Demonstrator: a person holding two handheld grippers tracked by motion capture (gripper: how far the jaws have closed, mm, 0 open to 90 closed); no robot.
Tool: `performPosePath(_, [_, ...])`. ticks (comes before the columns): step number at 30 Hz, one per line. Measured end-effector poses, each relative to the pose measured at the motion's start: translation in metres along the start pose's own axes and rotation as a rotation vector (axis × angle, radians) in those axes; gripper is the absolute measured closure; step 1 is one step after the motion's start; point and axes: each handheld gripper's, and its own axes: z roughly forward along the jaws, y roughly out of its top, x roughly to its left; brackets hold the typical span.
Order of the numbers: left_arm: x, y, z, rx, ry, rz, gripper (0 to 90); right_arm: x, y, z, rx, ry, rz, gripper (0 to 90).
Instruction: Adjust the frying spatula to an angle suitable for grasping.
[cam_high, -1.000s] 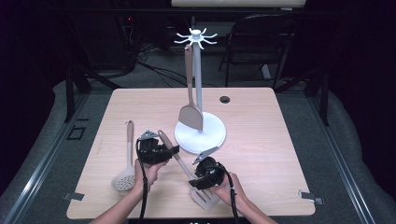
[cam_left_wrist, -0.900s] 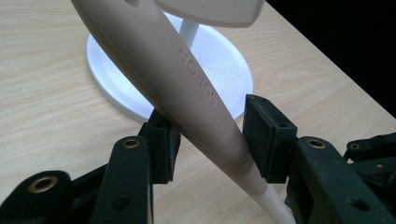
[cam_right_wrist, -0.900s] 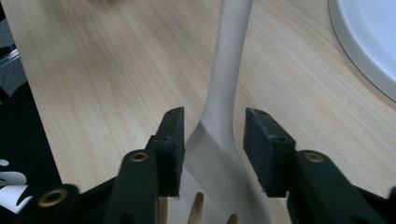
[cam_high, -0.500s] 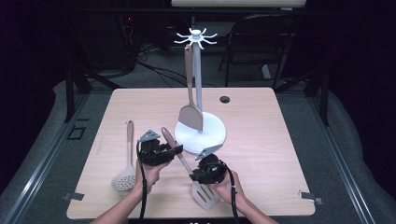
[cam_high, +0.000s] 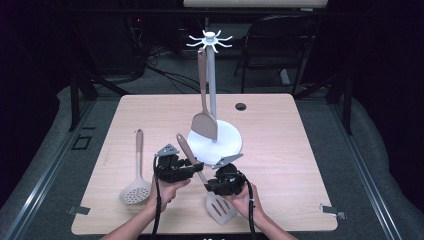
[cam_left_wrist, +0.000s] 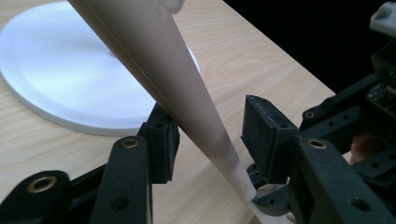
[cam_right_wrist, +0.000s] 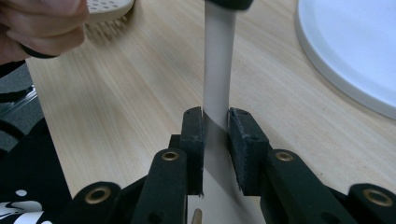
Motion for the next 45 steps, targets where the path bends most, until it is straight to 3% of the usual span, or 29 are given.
performPosePath(3, [-0.001,-0.002,0.002,-0.005,0.010,-0.004,64.5,0.001,0.000,-0.001,-0.007,-0.007,-0.006,76.8])
performPosePath(6, [-0.001,-0.003,0.002,-0.014,0.009,-0.007,65.9,0.001,0.001,-0.002,-0.005,-0.012,-0.009,76.9])
performPosePath(11, [0.001,-0.003,0.001,-0.049,-0.030,-0.022,68.1,0.001,0.001,-0.004,-0.014,-0.008,-0.015,76.5])
performPosePath(16, [-0.001,0.001,0.001,-0.054,-0.064,-0.032,70.7,-0.001,0.001,-0.007,-0.024,0.010,-0.024,74.6])
performPosePath(20, [-0.003,0.007,0.001,-0.048,-0.103,-0.047,72.4,-0.002,0.000,-0.016,-0.012,0.026,-0.033,66.2])
performPosePath(26, [-0.004,0.011,0.001,-0.061,-0.124,-0.056,74.3,-0.005,-0.003,-0.028,-0.004,0.030,-0.042,54.7])
performPosePath(28, [-0.004,0.014,0.001,-0.066,-0.128,-0.060,74.8,-0.007,-0.005,-0.033,0.000,0.020,-0.049,49.6])
performPosePath(29, [-0.004,0.017,0.001,-0.056,-0.137,-0.062,75.0,-0.010,-0.006,-0.038,0.015,-0.024,-0.065,43.9])
performPosePath(31, [-0.004,0.018,0.001,-0.059,-0.141,-0.065,75.6,-0.011,-0.007,-0.040,0.014,-0.036,-0.064,41.9])
performPosePath(32, [-0.004,0.020,0.000,-0.062,-0.149,-0.066,75.9,-0.015,-0.008,-0.044,0.016,-0.070,-0.071,38.3])
performPosePath(34, [-0.005,0.021,0.000,-0.068,-0.166,-0.068,76.5,-0.019,-0.009,-0.047,0.027,-0.092,-0.074,35.2])
performPosePath(45, [-0.009,0.028,-0.006,-0.075,-0.192,-0.037,77.4,-0.037,-0.013,-0.062,0.032,-0.162,-0.054,19.8])
